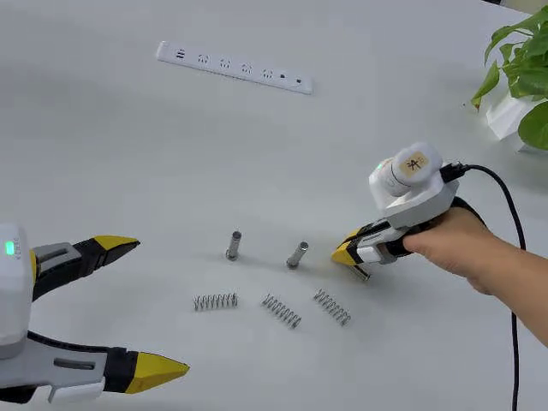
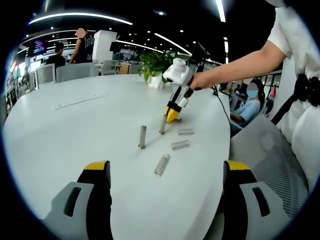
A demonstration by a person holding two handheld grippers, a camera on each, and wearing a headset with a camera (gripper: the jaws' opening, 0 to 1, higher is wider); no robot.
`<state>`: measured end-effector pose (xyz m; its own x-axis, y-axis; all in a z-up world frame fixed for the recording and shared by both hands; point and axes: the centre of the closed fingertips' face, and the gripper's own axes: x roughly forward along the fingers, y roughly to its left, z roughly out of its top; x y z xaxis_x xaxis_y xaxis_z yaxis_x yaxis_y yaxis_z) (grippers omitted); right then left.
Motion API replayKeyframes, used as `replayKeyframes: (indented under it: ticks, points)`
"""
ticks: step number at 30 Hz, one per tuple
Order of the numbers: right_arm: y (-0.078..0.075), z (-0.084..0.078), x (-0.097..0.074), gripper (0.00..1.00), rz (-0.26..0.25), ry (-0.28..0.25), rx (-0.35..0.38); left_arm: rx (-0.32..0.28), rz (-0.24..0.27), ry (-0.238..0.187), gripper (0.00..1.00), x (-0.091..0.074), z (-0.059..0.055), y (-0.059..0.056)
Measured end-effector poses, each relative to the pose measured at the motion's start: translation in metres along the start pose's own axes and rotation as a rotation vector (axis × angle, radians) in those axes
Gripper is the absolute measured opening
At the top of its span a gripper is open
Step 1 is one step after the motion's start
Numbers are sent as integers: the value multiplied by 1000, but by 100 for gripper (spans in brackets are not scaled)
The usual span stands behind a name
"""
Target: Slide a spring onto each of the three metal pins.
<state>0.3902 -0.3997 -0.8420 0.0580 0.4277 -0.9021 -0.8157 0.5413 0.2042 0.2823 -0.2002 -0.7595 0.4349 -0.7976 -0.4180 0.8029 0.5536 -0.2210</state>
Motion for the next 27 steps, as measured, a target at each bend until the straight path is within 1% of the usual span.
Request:
replayKeyframes:
  ticks: [6,13,27]
  points:
    - [1,2,-8,3,-10,-32,7,-1,-3,4,92,1,-1,-1]
    - [2,2,-19,3,-25,-69,16,6,-9,4,92,2,2,-3]
    - [5,-4,-38,3,-54,-136,40,23,-24,13,92,3,5,-8]
